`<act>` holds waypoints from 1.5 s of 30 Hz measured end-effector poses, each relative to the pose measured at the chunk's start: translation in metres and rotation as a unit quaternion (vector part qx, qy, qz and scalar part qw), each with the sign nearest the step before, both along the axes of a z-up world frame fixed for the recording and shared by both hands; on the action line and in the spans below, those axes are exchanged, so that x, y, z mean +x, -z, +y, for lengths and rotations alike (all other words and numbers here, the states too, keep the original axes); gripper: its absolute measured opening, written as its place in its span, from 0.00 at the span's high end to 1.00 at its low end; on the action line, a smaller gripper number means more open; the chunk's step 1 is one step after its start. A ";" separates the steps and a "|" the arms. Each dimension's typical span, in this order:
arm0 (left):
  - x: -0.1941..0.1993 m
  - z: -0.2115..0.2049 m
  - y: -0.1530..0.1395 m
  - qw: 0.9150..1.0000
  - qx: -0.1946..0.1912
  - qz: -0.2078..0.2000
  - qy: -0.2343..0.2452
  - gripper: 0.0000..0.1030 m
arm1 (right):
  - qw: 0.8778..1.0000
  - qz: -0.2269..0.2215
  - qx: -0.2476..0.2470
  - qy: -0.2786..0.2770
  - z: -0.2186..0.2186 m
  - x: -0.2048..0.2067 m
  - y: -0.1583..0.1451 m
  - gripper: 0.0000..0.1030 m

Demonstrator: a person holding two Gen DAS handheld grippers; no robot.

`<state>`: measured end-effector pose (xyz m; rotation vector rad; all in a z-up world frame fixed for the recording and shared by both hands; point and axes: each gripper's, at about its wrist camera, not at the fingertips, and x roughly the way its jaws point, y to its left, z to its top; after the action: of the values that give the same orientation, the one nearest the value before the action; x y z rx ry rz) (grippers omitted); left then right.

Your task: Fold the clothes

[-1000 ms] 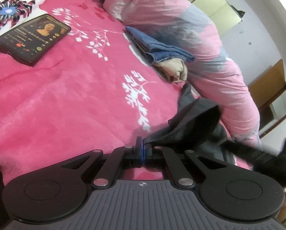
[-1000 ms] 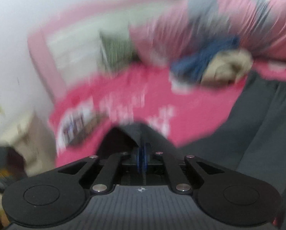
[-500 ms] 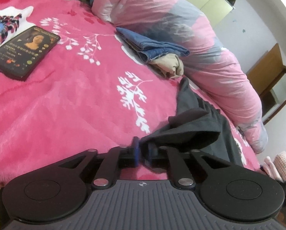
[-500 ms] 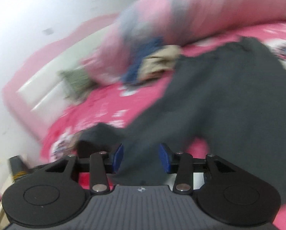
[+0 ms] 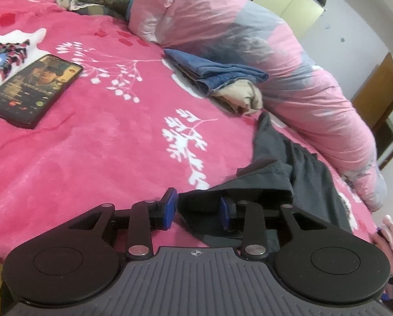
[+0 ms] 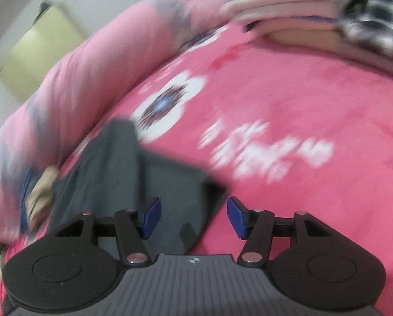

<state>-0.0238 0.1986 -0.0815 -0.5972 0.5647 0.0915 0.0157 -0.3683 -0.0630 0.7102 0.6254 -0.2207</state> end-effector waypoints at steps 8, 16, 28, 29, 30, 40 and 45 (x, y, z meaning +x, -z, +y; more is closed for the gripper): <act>-0.046 0.020 -0.032 0.997 0.018 -0.039 -0.068 0.65 | 0.999 -0.017 0.032 -0.040 -0.035 0.023 0.016 0.44; -0.046 -0.041 -0.074 0.990 0.027 -0.106 0.094 0.46 | 0.993 -0.022 0.002 -0.119 -0.036 0.032 0.016 0.67; 0.039 -0.244 -0.012 0.929 0.057 0.051 0.362 0.42 | 0.995 -0.063 -0.018 -0.078 -0.064 0.025 0.000 0.98; 0.040 -0.245 -0.010 0.928 0.050 0.058 0.364 0.42 | 0.995 -0.058 -0.022 -0.075 -0.069 0.027 0.001 0.98; 0.042 -0.246 -0.008 0.928 0.042 0.064 0.365 0.42 | 0.996 -0.051 -0.022 -0.074 -0.073 0.031 0.004 0.98; 0.055 -0.232 0.007 0.941 -0.098 0.106 0.307 0.44 | 0.998 -0.031 0.009 -0.056 -0.093 0.040 0.032 0.98; 0.064 -0.258 0.014 0.939 -0.087 0.113 0.313 0.65 | 0.998 -0.028 0.012 -0.063 -0.092 0.042 0.028 0.98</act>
<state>0.0401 -0.0599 -0.0955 -0.5563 0.9723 -0.5030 0.0579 -0.4608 -0.0914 0.6945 0.6185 -0.0760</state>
